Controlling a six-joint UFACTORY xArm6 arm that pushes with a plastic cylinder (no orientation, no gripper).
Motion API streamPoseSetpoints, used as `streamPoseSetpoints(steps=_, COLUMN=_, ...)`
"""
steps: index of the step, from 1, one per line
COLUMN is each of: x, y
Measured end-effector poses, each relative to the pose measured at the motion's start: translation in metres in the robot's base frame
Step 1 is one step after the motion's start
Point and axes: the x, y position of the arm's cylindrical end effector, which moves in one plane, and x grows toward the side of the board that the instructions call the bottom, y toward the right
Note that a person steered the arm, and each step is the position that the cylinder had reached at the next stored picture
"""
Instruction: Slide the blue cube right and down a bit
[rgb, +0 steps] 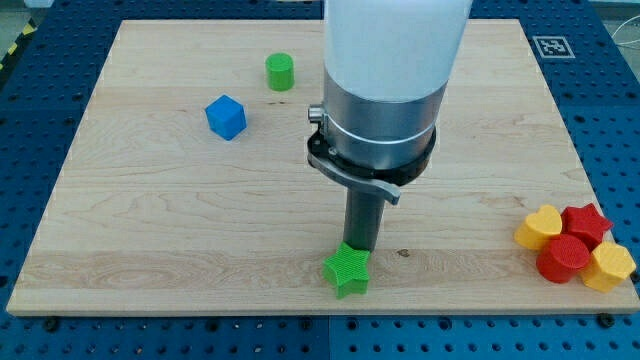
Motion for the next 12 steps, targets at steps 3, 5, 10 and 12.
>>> streamPoseSetpoints(steps=3, x=-0.146, y=-0.014)
streamPoseSetpoints(steps=5, x=-0.212, y=-0.099)
streamPoseSetpoints(steps=10, x=-0.167, y=-0.215)
streamPoseSetpoints(steps=12, x=-0.119, y=-0.175)
